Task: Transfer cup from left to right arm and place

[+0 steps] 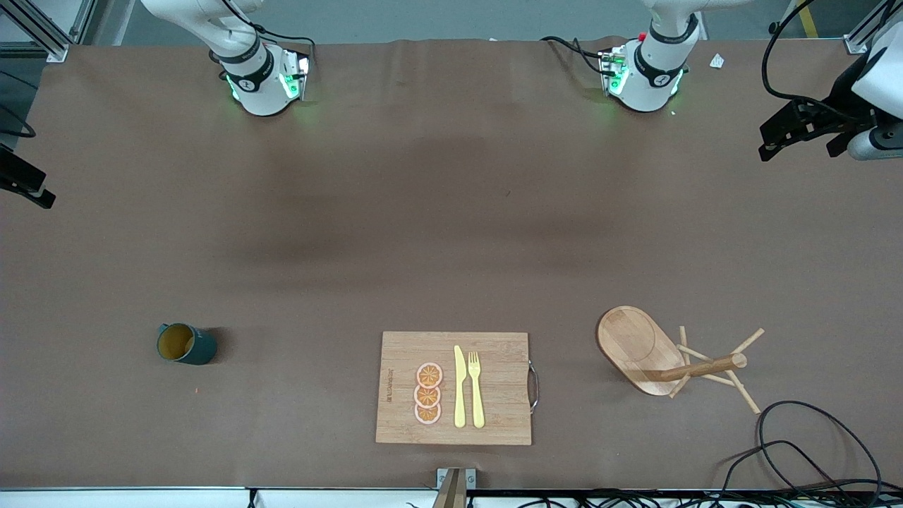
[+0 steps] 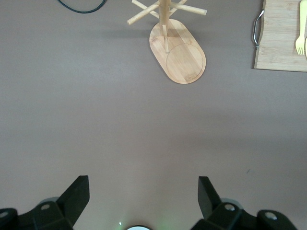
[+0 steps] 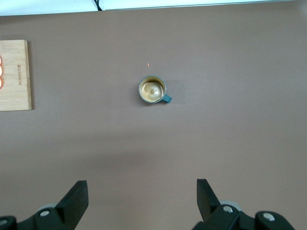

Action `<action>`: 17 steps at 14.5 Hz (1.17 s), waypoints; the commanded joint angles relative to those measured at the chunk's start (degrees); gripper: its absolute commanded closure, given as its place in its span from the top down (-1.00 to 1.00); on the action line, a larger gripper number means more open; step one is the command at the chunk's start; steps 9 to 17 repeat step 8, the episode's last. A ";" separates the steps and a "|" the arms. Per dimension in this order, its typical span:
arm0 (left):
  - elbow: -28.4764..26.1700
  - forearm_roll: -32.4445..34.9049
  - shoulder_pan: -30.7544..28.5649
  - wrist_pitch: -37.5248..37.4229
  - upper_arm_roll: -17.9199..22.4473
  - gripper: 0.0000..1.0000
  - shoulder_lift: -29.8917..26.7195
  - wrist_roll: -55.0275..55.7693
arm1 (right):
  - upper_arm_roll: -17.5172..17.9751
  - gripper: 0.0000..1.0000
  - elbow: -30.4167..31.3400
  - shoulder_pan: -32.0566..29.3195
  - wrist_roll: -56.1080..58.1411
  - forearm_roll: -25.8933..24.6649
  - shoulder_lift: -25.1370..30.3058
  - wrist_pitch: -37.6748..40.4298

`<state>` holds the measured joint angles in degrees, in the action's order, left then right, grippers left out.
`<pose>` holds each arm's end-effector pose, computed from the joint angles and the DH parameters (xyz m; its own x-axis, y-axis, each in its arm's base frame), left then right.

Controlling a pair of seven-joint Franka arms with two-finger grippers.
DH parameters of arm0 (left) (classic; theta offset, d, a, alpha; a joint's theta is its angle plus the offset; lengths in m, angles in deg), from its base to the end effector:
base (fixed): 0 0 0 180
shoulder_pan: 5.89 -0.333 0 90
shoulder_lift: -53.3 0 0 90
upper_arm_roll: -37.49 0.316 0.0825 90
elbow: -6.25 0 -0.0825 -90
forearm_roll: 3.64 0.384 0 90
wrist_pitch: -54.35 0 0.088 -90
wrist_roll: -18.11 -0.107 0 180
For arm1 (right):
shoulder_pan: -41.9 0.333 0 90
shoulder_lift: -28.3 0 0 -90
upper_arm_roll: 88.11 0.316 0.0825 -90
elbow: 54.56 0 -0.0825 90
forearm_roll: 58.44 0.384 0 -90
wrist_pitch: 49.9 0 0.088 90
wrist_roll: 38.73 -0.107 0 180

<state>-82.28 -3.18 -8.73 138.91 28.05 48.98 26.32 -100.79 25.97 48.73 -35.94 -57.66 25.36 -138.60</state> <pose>0.5174 -0.0629 0.6681 0.9995 0.0292 0.0080 0.0294 -0.9994 -0.0194 0.5653 -0.0524 0.6721 0.9944 -0.0513 0.0924 -0.0517 -0.9987 0.0022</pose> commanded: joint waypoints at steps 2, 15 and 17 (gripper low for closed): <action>0.63 0.95 -0.15 -0.72 -0.06 1.00 -0.16 -2.67 | 0.38 1.00 -0.02 0.47 -2.34 -1.31 1.27 1.78; 0.72 0.86 -0.23 -1.77 0.12 1.00 -0.16 -3.11 | 0.38 1.00 0.86 0.29 -2.43 -1.83 0.92 0.55; 0.72 0.86 -0.23 -1.77 0.12 1.00 -0.16 -3.11 | 0.38 1.00 0.86 0.29 -2.43 -1.83 0.92 0.55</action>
